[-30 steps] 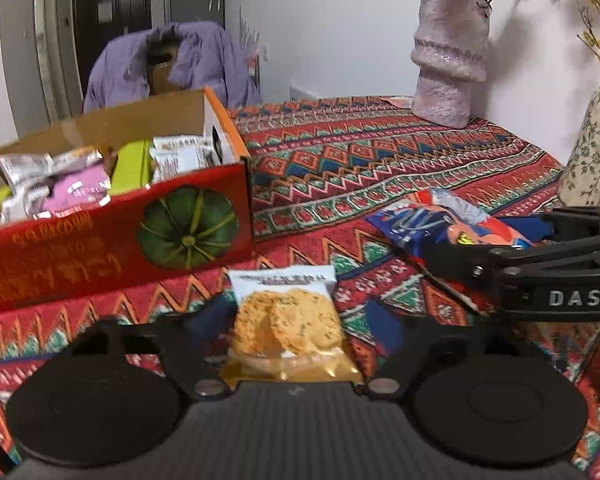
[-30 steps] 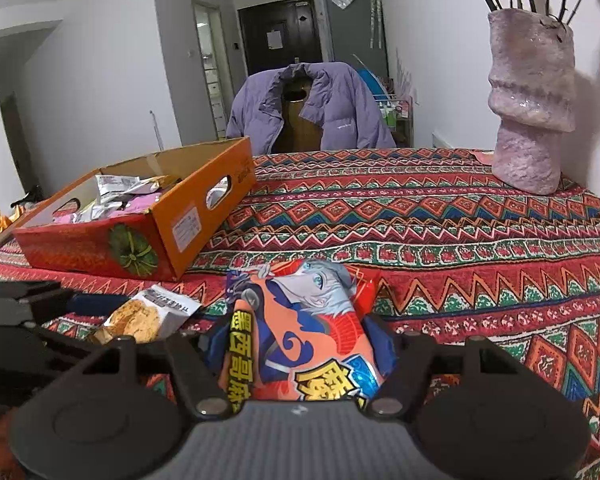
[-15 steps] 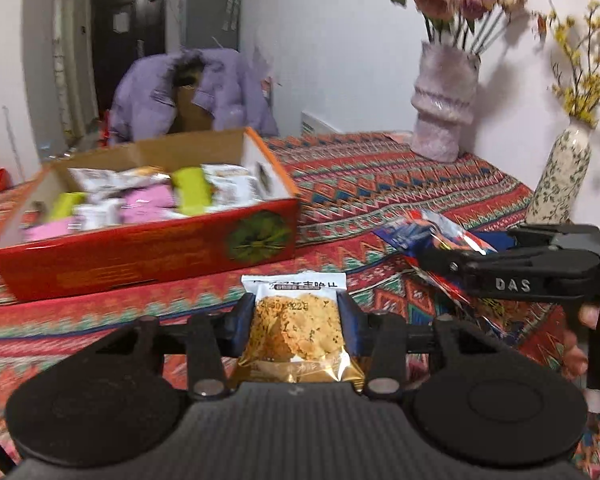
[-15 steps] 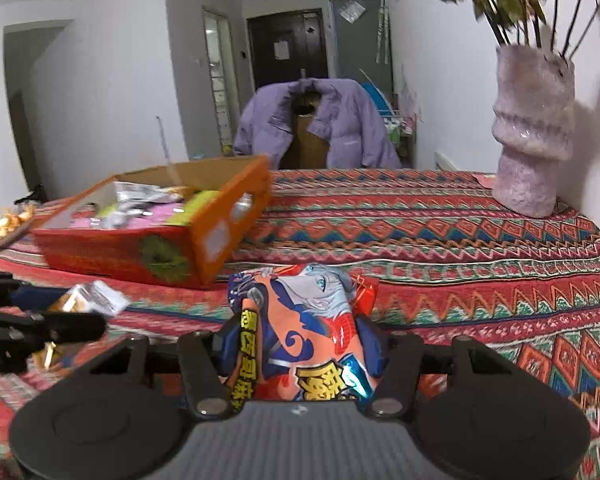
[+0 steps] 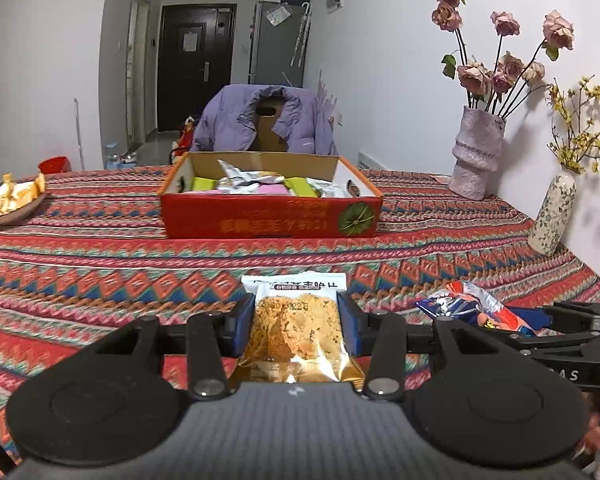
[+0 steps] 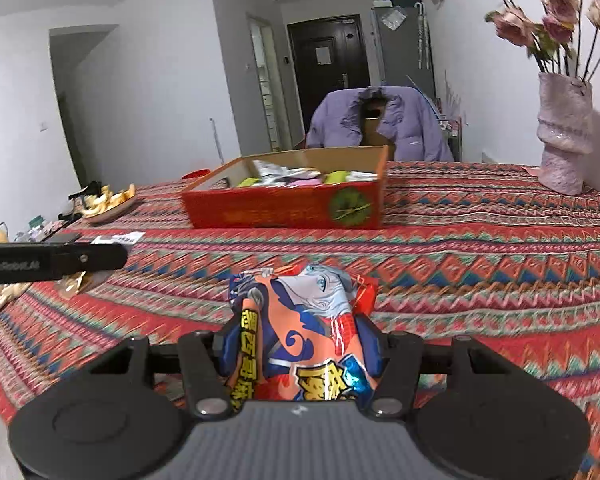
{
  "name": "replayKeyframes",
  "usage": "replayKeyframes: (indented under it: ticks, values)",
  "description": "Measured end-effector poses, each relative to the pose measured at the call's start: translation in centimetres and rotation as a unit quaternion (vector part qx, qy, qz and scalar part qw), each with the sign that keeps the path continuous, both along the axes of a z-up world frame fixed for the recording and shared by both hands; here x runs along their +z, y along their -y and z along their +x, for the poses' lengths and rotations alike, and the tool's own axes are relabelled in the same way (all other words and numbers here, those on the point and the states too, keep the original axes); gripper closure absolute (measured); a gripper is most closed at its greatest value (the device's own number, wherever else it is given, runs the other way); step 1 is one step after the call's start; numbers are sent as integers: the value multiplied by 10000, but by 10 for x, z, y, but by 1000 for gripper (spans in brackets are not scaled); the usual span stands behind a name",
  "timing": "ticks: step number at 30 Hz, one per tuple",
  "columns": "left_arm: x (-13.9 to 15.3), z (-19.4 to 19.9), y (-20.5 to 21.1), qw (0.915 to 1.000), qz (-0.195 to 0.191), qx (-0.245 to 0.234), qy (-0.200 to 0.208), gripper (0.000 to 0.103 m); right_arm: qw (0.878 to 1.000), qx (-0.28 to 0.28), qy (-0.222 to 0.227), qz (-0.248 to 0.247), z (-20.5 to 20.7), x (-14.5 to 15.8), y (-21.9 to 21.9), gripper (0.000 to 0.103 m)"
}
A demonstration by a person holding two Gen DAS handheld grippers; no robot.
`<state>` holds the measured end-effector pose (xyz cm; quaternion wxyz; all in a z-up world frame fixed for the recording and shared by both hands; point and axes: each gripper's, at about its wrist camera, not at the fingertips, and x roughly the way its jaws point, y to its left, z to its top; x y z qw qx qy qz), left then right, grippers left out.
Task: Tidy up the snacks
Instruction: 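Carry the cracker packet and chip bag over the box and lower them in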
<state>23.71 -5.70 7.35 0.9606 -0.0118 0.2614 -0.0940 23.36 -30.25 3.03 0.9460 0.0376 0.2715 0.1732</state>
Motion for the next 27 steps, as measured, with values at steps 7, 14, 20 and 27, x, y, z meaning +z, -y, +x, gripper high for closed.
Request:
replayKeyframes:
  ticks: [7, 14, 20, 27]
  values:
    - [0, -21, -36, 9999, -151, -55, 8, 58, 9999, -73, 84, -23, -23, 6, -35, 47]
    - [5, -12, -51, 9990, -432, -99, 22, 58, 9998, -100, 140, -139, -14, 17, -47, 47]
    - [24, 37, -47, 9986, -471, -230, 95, 58, 9998, -97, 139, 79, 30, 31, -42, 47]
    - [54, 128, -28, 9968, -619, -501, -92, 58, 9982, -243, 523, 155, 119, 73, -34, 47]
